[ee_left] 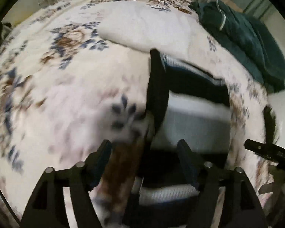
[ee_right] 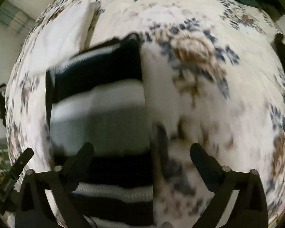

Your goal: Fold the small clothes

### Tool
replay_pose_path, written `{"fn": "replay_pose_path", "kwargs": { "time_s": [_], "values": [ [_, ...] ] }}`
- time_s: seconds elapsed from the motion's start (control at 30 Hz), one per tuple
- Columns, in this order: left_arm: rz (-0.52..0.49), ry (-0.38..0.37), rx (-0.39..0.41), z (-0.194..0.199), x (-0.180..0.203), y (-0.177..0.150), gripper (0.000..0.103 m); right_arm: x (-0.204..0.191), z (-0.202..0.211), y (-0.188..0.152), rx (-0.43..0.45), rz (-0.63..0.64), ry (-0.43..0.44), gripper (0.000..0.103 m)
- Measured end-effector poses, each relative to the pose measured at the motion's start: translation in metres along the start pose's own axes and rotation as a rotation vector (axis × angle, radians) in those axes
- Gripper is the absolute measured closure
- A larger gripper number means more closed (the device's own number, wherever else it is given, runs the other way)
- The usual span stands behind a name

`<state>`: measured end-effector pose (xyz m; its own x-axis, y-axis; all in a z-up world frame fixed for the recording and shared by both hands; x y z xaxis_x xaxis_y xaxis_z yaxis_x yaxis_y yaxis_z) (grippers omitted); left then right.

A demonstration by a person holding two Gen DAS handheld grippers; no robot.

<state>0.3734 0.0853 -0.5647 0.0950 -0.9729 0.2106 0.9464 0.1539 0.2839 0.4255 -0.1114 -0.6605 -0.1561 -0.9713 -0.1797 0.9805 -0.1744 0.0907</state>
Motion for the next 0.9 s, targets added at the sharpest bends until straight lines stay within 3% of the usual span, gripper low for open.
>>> {"fn": "replay_pose_path", "kwargs": {
  "time_s": [0.2,0.53,0.8,0.9],
  "values": [
    [-0.091,0.091,-0.002,0.028,0.013,-0.069,0.031,0.0,0.021,-0.1,0.02,0.074,-0.07,0.0],
    [-0.125,0.101,-0.137,0.035,0.008,-0.199,0.031,0.022,-0.003,-0.267,-0.154,0.032,-0.021,0.0],
    [-0.132,0.101,-0.272,0.021,-0.01,-0.28,0.031,0.042,-0.03,-0.357,-0.29,0.002,0.014,0.0],
    [-0.069,0.069,-0.325,0.015,-0.025,-0.303,0.031,0.048,-0.039,-0.383,-0.342,-0.006,0.044,0.0]
  ]
}}
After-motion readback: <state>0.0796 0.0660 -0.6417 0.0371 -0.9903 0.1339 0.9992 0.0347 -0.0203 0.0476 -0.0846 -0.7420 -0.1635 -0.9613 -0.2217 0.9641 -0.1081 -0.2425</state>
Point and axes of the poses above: each gripper's, at about its wrist camera, not at the fingertips, and z roughly against the way its jaws point, x to its right, y to its top, the point moved 10 cm from there along -z, roughly the way its jaws point, and after that the axes turned 3 degrees about -x, right-handed, at the moved point
